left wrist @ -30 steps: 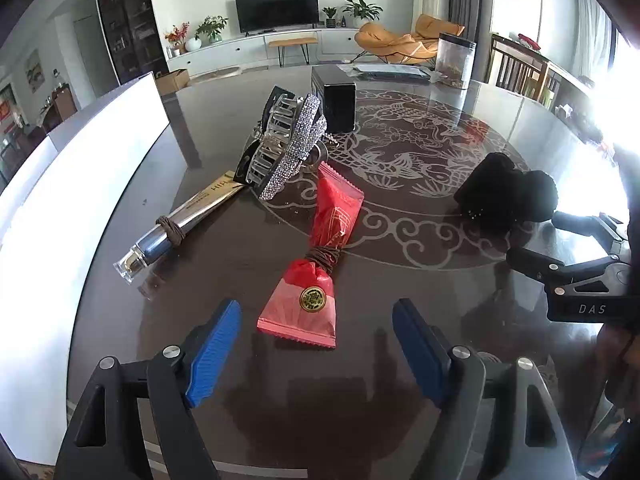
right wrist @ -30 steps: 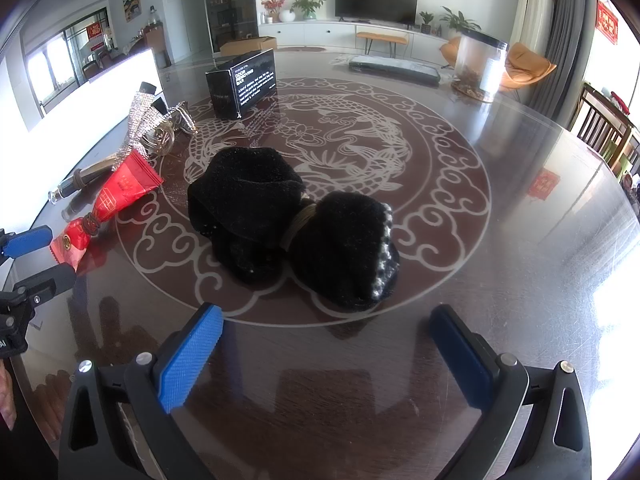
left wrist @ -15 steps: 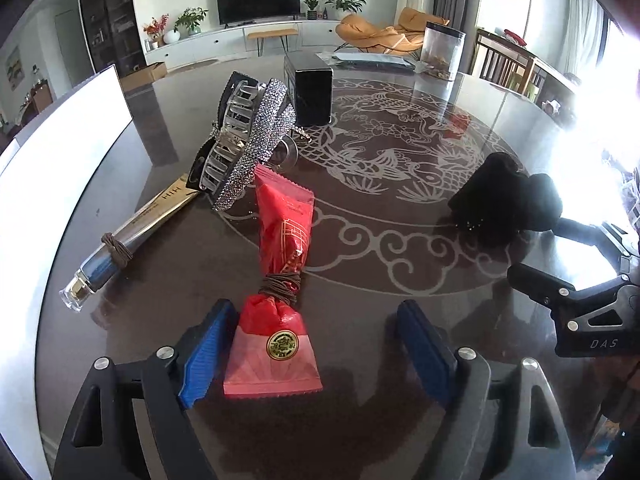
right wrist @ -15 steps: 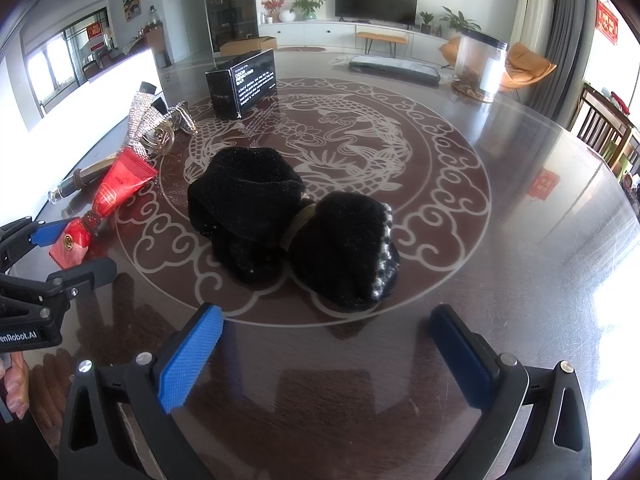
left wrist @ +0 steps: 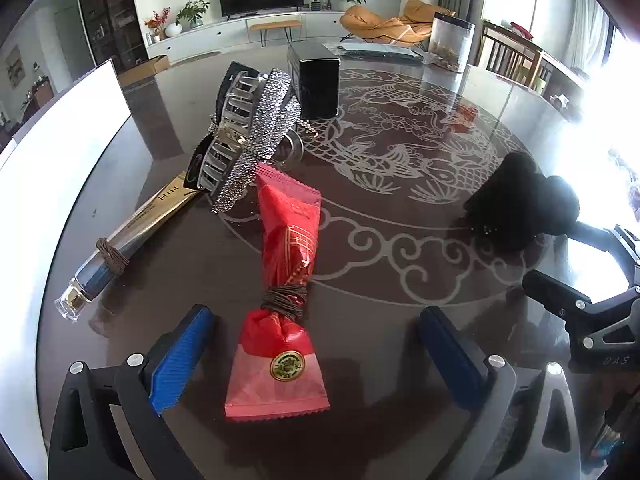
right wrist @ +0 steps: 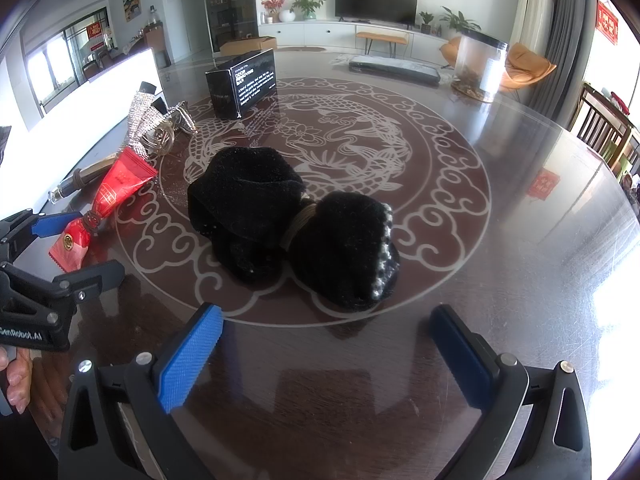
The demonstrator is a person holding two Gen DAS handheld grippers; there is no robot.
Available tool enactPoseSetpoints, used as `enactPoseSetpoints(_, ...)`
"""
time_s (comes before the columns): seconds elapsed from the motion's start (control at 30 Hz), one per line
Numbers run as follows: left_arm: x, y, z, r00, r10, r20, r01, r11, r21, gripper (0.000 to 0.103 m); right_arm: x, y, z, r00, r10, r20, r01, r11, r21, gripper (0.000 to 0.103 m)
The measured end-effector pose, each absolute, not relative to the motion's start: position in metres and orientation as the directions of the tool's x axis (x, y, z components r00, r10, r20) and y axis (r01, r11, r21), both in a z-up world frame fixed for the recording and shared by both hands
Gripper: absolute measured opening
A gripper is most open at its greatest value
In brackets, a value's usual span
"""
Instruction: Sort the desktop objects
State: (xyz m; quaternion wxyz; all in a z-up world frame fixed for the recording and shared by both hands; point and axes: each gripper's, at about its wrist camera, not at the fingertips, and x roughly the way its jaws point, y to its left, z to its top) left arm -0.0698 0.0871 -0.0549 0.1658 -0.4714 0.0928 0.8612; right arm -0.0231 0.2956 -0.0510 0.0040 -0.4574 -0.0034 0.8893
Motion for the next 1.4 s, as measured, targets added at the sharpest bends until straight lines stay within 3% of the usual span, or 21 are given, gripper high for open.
enactPoseSetpoints(0.2, -0.072, 0.078, -0.055, -0.511, 0.174, -0.842, -0.325, -0.946, 0.002, 0.103, -0.023, 0.296, -0.051, -0.582, 0.01, -0.813, -0.004, -1.0, -0.01, 0.103)
enactPoseSetpoints(0.23, -0.072, 0.075, -0.054, -0.518, 0.169, -0.838, -0.309, -0.951, 0.0, 0.098, -0.023, 0.296, -0.051, -0.582, 0.01, -0.813, -0.004, -1.0, -0.01, 0.103)
enactPoseSetpoints(0.37, -0.067, 0.059, -0.049, -0.563, 0.151, -0.813, -0.262, -0.965, 0.001, 0.06, -0.023, 0.296, -0.051, -0.582, 0.01, -0.813, -0.004, -1.0, -0.01, 0.103)
enactPoseSetpoints(0.4, -0.066, 0.054, -0.048, -0.569, 0.147, -0.809, -0.248, -0.969, -0.002, 0.055, -0.023, 0.296, -0.051, -0.582, 0.01, -0.813, -0.004, -1.0, -0.01, 0.103)
enactPoseSetpoints(0.43, -0.064, 0.05, -0.047, -0.573, 0.137, -0.808, -0.229, -0.973, -0.003, 0.042, -0.023, 0.296, -0.051, -0.582, 0.01, -0.813, -0.004, -1.0, -0.01, 0.103)
enactPoseSetpoints(0.53, -0.061, 0.037, -0.047, -0.572, 0.127, -0.81, -0.183, -0.983, -0.025, 0.032, -0.023, 0.296, -0.051, -0.582, 0.01, -0.813, -0.004, -1.0, -0.01, 0.103)
enactPoseSetpoints(1.0, -0.035, 0.011, -0.045, -0.538, 0.1, -0.837, -0.08, -0.995, -0.068, 0.033, -0.024, 0.296, -0.051, -0.582, 0.01, -0.813, -0.004, -1.0, -0.01, 0.103)
enactPoseSetpoints(1.03, -0.034, 0.012, -0.044, -0.538, 0.098, -0.838, -0.081, -0.995, -0.065, 0.035, -0.024, 0.296, -0.051, -0.582, 0.01, -0.813, -0.004, -1.0, -0.01, 0.103)
enactPoseSetpoints(1.1, -0.035, 0.012, -0.043, -0.531, 0.114, -0.84, -0.088, -0.993, -0.079, 0.059, -0.024, 0.296, -0.051, -0.582, 0.01, -0.813, -0.004, -1.0, -0.01, 0.103)
enactPoseSetpoints(1.13, -0.034, 0.011, -0.04, -0.538, 0.127, -0.833, -0.089, -0.992, -0.094, 0.077, -0.024, 0.296, -0.051, -0.582, 0.01, -0.813, -0.004, -1.0, -0.01, 0.103)
enactPoseSetpoints(1.17, -0.031, 0.008, -0.033, -0.564, 0.146, -0.813, -0.09, -0.989, -0.115, 0.083, -0.024, 0.296, -0.051, -0.582, 0.01, -0.813, -0.004, -1.0, -0.01, 0.103)
enactPoseSetpoints(1.3, -0.017, -0.017, -0.01, -0.648, 0.271, -0.712, -0.102, -0.957, -0.272, 0.091, -0.024, 0.296, -0.051, -0.582, 0.01, -0.813, -0.004, -1.0, -0.01, 0.103)
enactPoseSetpoints(1.4, -0.015, -0.037, -0.01, -0.649, 0.335, -0.683, -0.086, -0.924, -0.372, 0.092, -0.024, 0.296, -0.051, -0.581, 0.01, -0.813, -0.004, -1.0, -0.01, 0.103)
